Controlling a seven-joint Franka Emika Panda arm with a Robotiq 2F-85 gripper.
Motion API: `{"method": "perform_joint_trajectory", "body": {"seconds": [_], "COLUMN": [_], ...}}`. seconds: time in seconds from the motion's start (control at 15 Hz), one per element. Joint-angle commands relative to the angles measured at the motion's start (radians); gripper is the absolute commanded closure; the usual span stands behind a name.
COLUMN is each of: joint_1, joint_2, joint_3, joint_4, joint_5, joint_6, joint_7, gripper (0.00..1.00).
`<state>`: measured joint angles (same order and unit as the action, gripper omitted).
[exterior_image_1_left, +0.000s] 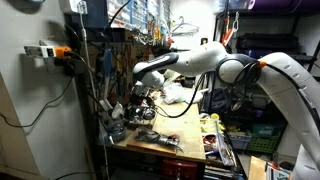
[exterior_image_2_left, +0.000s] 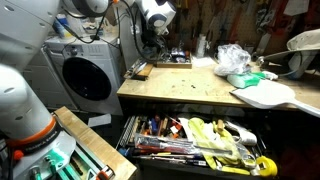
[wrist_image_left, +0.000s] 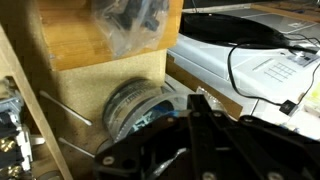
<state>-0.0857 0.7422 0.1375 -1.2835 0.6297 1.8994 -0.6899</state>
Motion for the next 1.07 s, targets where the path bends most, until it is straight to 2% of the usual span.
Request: {"method": "perform_joint_trajectory", "body": {"seconds": [0.0,0.13,0.2,0.27,0.8,0.93,1.0], "joint_1": [-0.001,-0.003,-0.005,-0.005,-0.025,-0.036,-0.051], "joint_2": [0.034,0.041,0.045,0.046,0.016,-0.015,-0.029], "joint_3": [0.011,0.017,0.022,0.025,0.048,0.035,0.038], "joint_4": [0.047,0.058,0.065,0.069,0.077,0.053,0.039], "joint_5": [-0.034,-0.043,-0.046,-0.052,-0.063,-0.116,-0.13], "joint_6": [-0.015,-0.029,-0.038,-0.04,-0.044,-0.067,-0.08], "joint_7": [0.082,0.102,0.108,0.111,0.062,0.003,-0.023], "gripper": [1.0,1.0,0.74,0.74,0.14,0.01,0.0]}}
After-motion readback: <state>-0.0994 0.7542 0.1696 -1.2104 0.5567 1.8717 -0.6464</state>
